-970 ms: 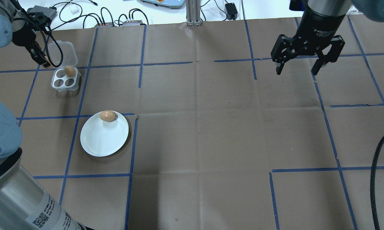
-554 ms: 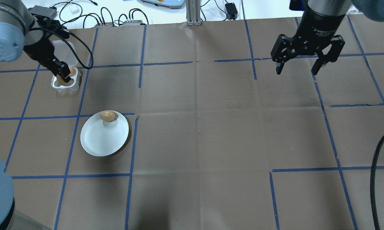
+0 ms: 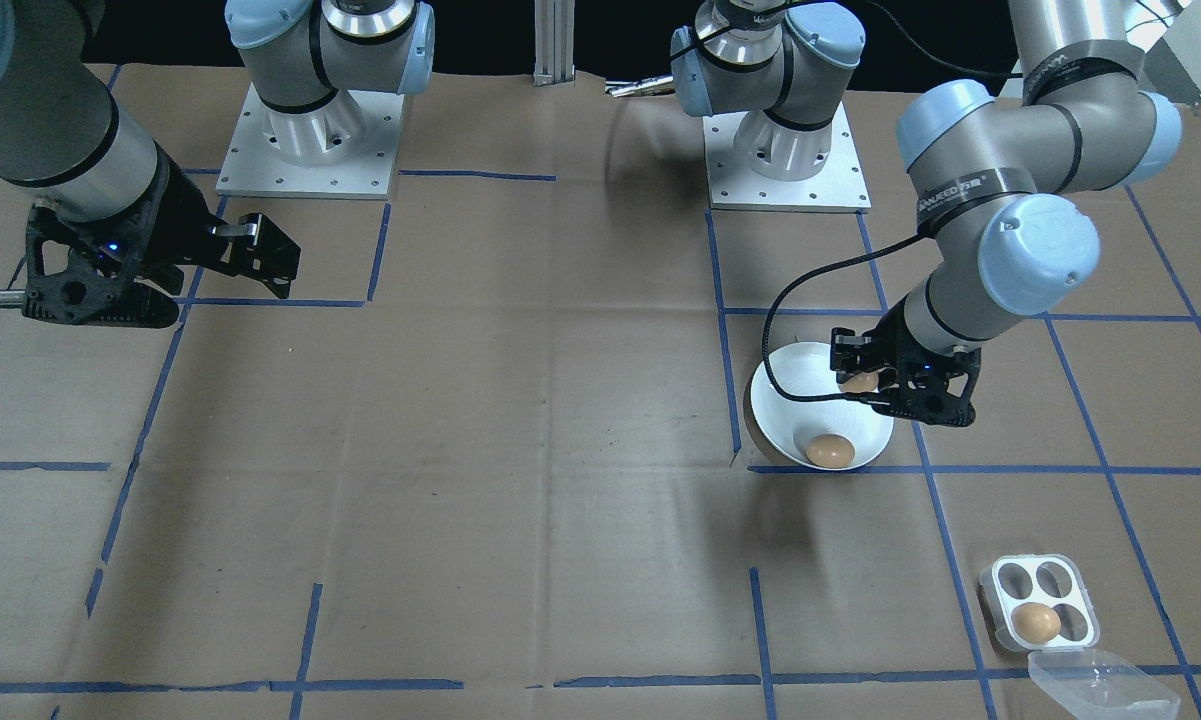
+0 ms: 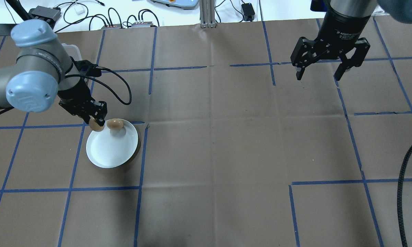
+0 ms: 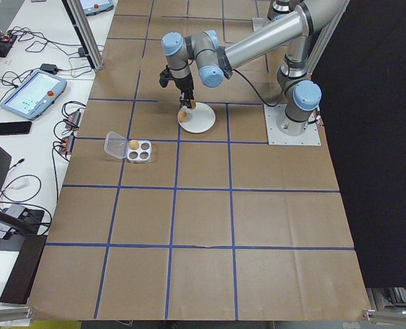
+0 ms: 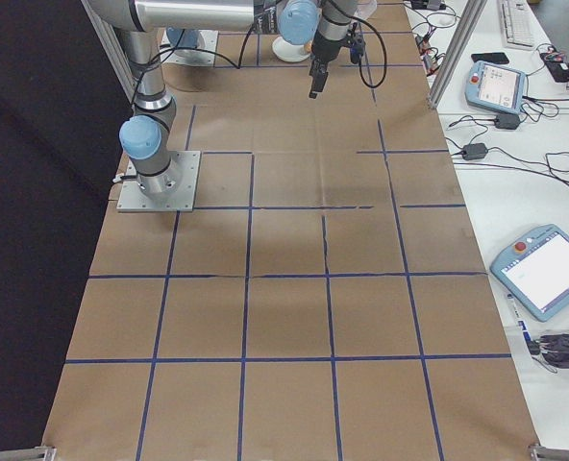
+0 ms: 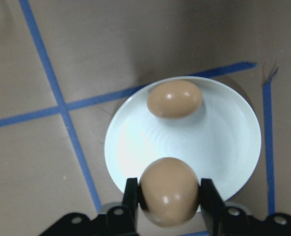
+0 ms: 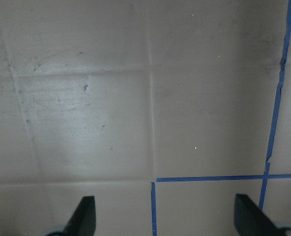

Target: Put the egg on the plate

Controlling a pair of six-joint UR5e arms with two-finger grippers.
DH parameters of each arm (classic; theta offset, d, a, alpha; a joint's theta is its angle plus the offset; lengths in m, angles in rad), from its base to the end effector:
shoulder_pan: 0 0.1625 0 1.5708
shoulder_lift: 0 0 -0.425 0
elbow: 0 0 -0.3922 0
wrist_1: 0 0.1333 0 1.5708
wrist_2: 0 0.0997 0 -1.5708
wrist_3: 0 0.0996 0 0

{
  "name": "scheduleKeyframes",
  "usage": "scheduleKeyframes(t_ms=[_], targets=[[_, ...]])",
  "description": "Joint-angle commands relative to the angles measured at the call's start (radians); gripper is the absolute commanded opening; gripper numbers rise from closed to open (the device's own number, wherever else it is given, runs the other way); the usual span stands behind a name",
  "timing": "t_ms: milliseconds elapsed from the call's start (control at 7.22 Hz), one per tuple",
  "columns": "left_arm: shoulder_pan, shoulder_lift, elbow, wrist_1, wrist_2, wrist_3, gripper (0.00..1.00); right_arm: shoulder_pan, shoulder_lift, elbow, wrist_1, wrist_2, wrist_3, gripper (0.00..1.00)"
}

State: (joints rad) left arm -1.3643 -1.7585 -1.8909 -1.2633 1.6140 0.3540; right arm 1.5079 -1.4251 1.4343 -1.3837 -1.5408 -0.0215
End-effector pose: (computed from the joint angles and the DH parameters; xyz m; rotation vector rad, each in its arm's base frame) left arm -0.0238 -0.5158 0.2720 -0.2360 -3.1023 -0.3191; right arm 0.1026 -0.5398 0.4623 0.0685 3.0880 0.3019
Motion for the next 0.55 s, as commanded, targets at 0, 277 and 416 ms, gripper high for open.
scheduleKeyframes(t_ms=[0,277,416], targets=[[-0.004,-0.009,-0.138,0.166,-0.014,-0.044,0.32,0.000,0.000,0.000,0.000,0.001,0.000,1.00],[-0.004,-0.019,-0.177,0.262,-0.017,-0.044,0.53,0.000,0.000,0.000,0.000,0.001,0.000,1.00],[-0.004,-0.013,-0.174,0.263,-0.011,-0.044,1.00,0.000,0.000,0.000,0.000,0.001,0.000,1.00]])
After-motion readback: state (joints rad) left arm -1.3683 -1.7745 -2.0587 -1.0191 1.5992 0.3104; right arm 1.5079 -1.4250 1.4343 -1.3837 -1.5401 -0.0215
